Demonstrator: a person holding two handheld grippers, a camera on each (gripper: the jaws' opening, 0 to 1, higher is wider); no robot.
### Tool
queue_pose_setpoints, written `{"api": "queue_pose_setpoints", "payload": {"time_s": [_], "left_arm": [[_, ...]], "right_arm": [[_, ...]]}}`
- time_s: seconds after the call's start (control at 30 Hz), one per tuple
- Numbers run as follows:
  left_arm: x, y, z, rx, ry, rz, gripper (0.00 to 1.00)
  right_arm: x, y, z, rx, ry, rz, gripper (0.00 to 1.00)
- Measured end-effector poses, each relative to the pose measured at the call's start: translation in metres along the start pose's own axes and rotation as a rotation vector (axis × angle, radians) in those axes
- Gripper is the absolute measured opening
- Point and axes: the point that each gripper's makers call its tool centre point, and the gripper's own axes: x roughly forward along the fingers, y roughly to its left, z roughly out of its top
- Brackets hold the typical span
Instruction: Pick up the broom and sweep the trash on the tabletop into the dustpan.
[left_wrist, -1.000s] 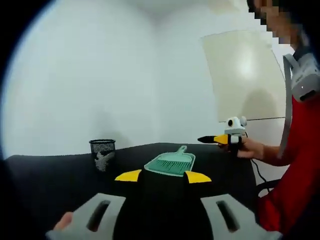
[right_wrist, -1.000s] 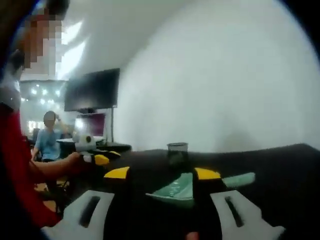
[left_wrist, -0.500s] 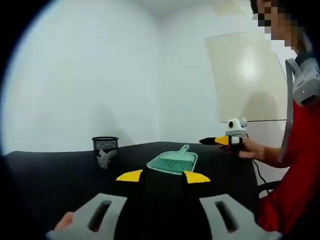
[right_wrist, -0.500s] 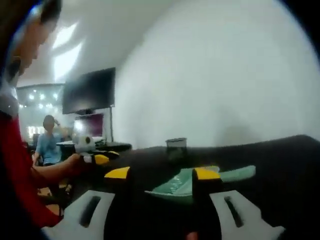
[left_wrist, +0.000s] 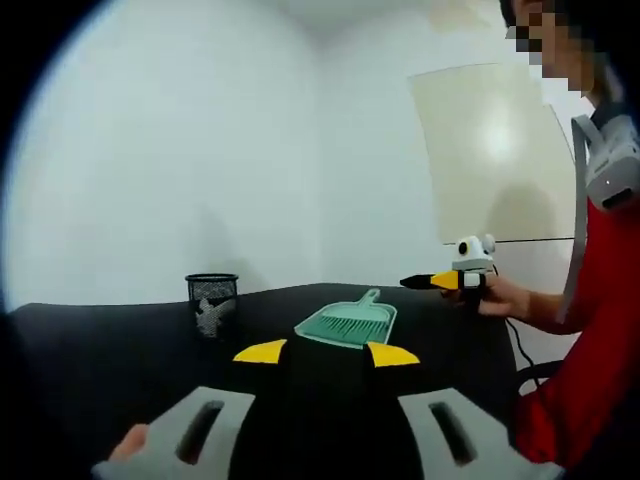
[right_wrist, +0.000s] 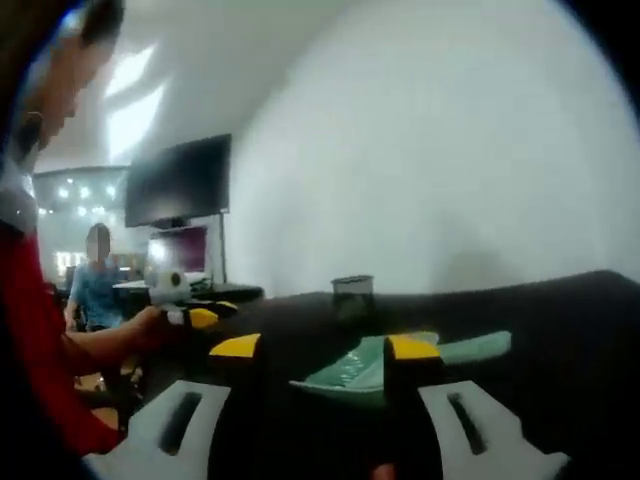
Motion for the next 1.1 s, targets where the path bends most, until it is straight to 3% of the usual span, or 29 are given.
{"api": "queue_pose_setpoints", "payload": {"time_s": [0.6, 1.1], "left_arm": [[0.0017, 0.0039, -0.0095, 0.011, 0.047, 0.019, 0.25], [0.0006, 0.0057, -0.0084, 0.001, 0.039, 0.026, 0.23]], "right_arm": [[-0.0004, 0.0002, -0.0015, -0.01, 0.006, 0.0, 0.48], [0.0004, -0.0018, -0.0037, -0.012, 0.018, -0.005, 0.46]]}}
